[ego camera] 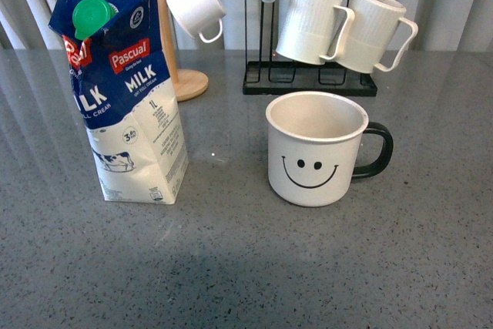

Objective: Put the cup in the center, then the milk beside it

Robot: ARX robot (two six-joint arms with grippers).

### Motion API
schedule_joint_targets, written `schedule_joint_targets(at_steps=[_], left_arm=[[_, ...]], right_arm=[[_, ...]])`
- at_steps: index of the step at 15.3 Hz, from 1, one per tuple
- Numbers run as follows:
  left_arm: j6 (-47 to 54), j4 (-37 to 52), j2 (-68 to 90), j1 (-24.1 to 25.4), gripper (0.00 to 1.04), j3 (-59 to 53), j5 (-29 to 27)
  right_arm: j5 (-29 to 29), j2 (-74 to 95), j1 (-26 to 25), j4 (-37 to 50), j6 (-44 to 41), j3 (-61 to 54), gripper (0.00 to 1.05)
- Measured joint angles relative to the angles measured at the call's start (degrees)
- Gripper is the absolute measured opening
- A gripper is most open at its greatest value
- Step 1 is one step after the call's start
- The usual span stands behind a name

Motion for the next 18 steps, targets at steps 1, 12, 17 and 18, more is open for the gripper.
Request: schedule_joint_targets(at_steps=[1, 12, 17, 18], left_arm=[[0.0, 0.0, 0.0, 0.0, 0.98, 0.0, 0.0], [0.0, 0.0, 0.0, 0.0, 0.98, 0.0, 0.0], [0.0, 0.0, 0.0, 0.0, 0.98, 0.0, 0.0], [0.0, 0.0, 0.0, 0.0, 0.98, 0.0, 0.0]], right_arm=[[0.0, 0.0, 0.0, 0.1, 0.0, 0.0, 0.02], [0.0, 0.0, 0.0, 0.0, 0.0, 0.0, 0.15], [0.0, 0.0, 0.0, 0.0, 0.0, 0.0, 0.37], [0.0, 0.0, 0.0, 0.0, 0.0, 0.0, 0.43]])
